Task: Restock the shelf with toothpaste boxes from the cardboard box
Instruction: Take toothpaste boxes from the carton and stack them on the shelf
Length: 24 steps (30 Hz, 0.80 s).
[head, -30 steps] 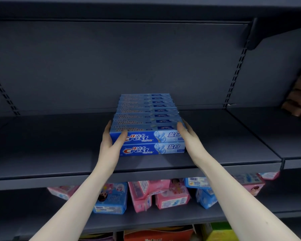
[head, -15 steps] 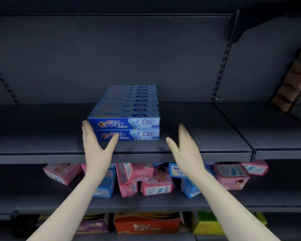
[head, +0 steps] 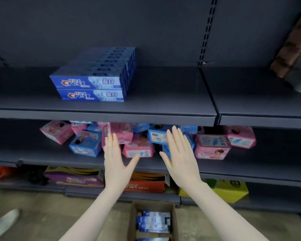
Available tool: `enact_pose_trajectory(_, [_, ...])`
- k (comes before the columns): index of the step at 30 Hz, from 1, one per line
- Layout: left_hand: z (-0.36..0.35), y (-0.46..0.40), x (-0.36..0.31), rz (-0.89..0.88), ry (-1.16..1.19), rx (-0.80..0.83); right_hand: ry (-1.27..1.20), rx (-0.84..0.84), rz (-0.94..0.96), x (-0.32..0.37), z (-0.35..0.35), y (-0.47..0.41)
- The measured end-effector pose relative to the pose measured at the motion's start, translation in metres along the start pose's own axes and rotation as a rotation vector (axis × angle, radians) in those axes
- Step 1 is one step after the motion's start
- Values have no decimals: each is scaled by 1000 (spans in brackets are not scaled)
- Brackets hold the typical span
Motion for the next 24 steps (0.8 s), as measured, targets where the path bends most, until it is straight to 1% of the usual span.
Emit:
enact_pose_trajectory(5, [-52, 29, 8, -29, -71, 202, -39, 98, -68, -21, -53, 25])
enact_pose_trajectory(8, [-85, 39, 28, -25, -96, 299, -38, 143, -108, -32, -89, 40])
enact_pose_trajectory(13, [-159, 63, 73, -37, -101, 481, -88, 292, -234, -57, -172, 72])
enact_pose_trajectory(15, [-195, 73, 96, -78, -136, 560, -81, 336, -261, -68, -212, 88])
enact_pose_trajectory(17, [-236, 88, 125, -77, -180, 663, -76, 382, -286, -76, -255, 105])
enact_pose_trajectory(21, [-312, 124, 189, -76, -312, 917, -54, 531, -322, -85, -346, 135])
enact_pose_trajectory(23, [-349, 139, 225, -92, -401, 992, -52, 570, -316, -89, -393, 148])
enact_pose_trajectory(24, [-365, 144, 241, -99, -437, 1003, -50, 588, -315, -91, -416, 152])
Point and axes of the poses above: each hand's wrist, its own y-axis away from the middle knuckle, its own z-axis out of the back of the hand, x = y × z, the point moved 4 cm from there along -y, towards the middle knuckle, and after that the axes turned 13 degrees about x, right-handed, at the moved point
